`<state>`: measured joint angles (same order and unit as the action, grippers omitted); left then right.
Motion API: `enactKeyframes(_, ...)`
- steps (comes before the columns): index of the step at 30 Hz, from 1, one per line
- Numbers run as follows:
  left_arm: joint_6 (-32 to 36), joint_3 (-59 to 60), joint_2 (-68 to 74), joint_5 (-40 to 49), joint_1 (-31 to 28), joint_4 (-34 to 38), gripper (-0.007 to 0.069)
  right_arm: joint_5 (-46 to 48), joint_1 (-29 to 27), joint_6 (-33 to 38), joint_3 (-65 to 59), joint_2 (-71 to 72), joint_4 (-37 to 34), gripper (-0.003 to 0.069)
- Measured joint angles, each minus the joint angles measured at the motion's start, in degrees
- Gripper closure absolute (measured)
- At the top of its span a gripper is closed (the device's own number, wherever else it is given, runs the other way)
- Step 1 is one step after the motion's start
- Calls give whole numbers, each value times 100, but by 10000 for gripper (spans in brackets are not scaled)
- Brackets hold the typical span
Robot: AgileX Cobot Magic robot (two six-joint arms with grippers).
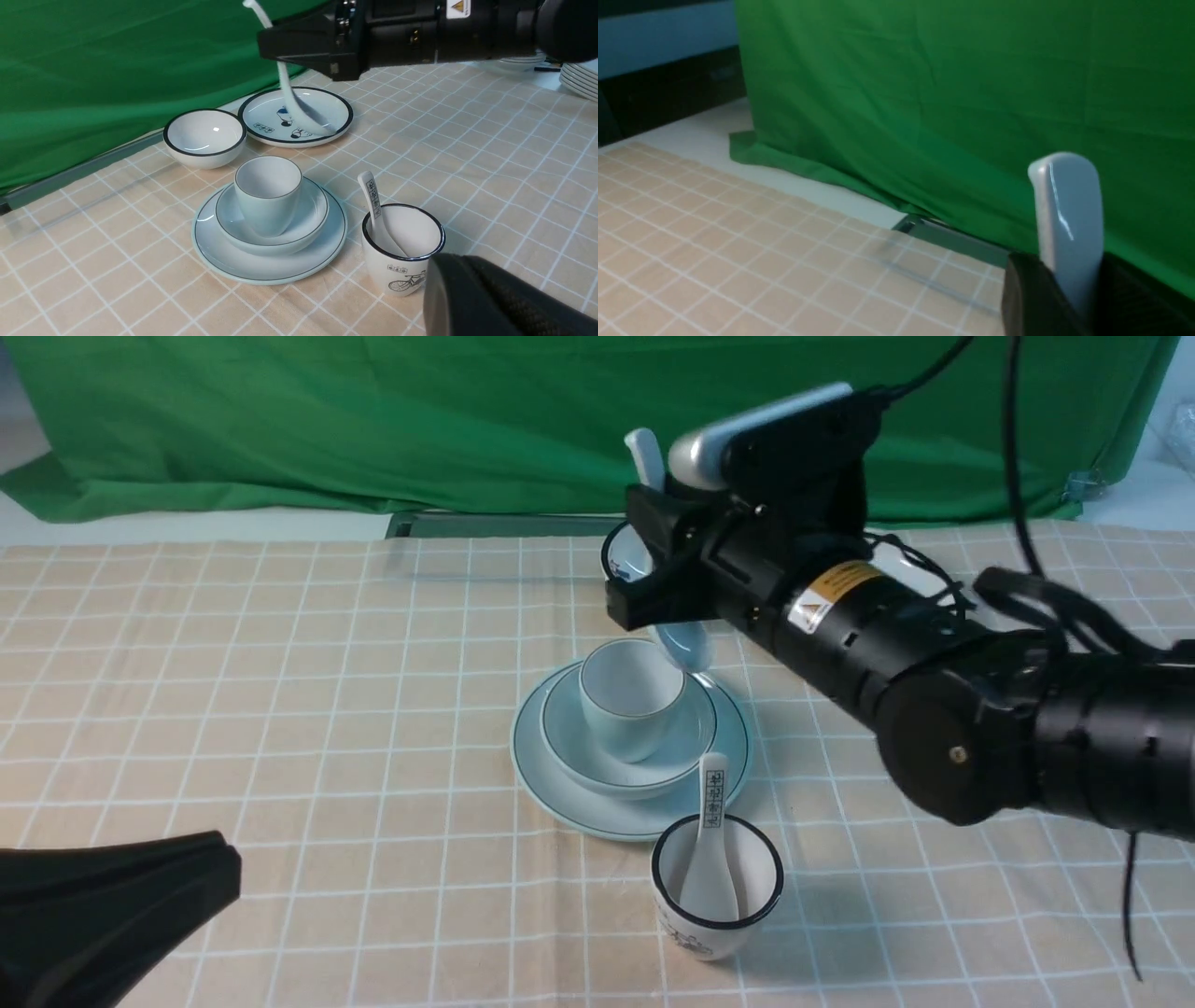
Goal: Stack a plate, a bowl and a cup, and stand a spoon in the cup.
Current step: Use the right arm to put the blue soup spoon into the blue teacup in the middle
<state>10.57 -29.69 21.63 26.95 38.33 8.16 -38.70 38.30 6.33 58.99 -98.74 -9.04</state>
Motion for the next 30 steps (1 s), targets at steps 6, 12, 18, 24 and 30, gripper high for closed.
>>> enactKeyframes(6, 0, 0, 0, 0, 0, -24, 622, -357, -47, -227, 636, -1090, 171, 494)
enactKeyframes(12, 0, 4, 0, 0, 0, -48, 622, -378, -57, -387, 735, -1474, 173, 494)
enactKeyframes(18, 0, 4, 0, 0, 0, -59, 622, -382, -100, -382, 743, -1710, 173, 481)
enactKeyframes(24, 0, 4, 0, 0, 0, -73, 622, -334, -121, -382, 743, -1743, 157, 271)
enactKeyframes(30, 0, 4, 0, -7, 0, -207, 622, 891, -90, -318, 743, -1103, 157, 193)
